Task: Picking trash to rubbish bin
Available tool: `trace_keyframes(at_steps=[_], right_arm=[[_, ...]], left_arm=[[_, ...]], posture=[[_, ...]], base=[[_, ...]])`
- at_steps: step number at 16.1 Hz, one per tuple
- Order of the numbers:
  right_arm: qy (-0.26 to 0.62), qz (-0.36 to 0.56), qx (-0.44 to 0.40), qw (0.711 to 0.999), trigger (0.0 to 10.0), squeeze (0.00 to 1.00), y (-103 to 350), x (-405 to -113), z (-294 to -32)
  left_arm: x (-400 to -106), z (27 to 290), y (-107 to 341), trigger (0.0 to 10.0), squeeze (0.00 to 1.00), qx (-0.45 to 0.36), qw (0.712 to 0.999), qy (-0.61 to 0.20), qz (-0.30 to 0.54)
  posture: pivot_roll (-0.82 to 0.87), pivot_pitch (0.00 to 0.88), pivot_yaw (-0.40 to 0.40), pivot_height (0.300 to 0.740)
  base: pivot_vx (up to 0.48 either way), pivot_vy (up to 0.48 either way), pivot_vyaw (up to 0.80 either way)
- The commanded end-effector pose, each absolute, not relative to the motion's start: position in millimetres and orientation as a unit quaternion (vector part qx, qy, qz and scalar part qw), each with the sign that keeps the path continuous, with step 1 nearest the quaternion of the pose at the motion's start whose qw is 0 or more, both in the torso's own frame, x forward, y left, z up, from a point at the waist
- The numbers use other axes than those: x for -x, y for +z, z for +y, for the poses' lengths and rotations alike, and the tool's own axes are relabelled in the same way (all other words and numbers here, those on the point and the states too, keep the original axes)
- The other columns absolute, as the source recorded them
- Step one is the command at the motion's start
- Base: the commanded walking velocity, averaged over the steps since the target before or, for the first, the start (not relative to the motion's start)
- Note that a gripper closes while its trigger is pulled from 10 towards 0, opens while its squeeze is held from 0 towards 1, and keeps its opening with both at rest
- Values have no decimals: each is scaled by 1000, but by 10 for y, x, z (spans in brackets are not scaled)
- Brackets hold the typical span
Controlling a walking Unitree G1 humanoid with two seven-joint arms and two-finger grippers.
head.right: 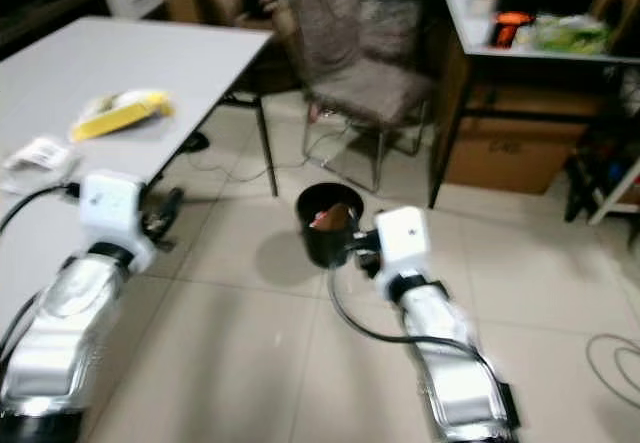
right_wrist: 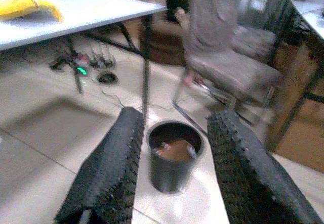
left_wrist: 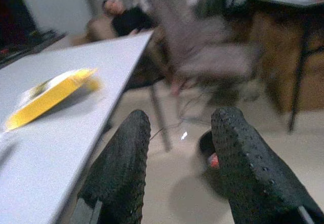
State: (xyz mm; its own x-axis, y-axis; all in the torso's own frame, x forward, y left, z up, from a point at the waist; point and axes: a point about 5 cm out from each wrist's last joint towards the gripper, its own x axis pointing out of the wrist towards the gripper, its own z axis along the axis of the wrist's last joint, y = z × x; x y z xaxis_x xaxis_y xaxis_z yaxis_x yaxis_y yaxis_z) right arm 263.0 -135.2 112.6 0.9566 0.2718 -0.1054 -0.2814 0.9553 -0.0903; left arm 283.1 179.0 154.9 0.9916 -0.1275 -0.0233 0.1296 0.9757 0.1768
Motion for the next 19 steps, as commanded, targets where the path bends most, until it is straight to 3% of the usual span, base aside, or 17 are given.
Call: trace_keyframes(at_steps=[1, 10, 19], right_arm=[[155, 37, 44, 986, 10000, 0, 1163, -2643, -1266], [202, 18, 45, 978, 10000, 0, 1221, -2673, -1141], [166, 21, 22, 986, 10000, 0, 1204, -2645, -1257]], left_arm=[[-2787, 1936, 1529, 10000, 0, -103, 994, -41, 16], [-2790, 1989, 1539, 10000, 0, -105, 994, -32, 16], [-2843, 1954, 1516, 10000, 0, -102, 993, -48, 21]], posture=[[-17, 0, 11, 740], [-8, 0, -2, 740], [-26, 0, 18, 740]], base=[[398, 0, 800], [400, 0, 776], [399, 0, 0]])
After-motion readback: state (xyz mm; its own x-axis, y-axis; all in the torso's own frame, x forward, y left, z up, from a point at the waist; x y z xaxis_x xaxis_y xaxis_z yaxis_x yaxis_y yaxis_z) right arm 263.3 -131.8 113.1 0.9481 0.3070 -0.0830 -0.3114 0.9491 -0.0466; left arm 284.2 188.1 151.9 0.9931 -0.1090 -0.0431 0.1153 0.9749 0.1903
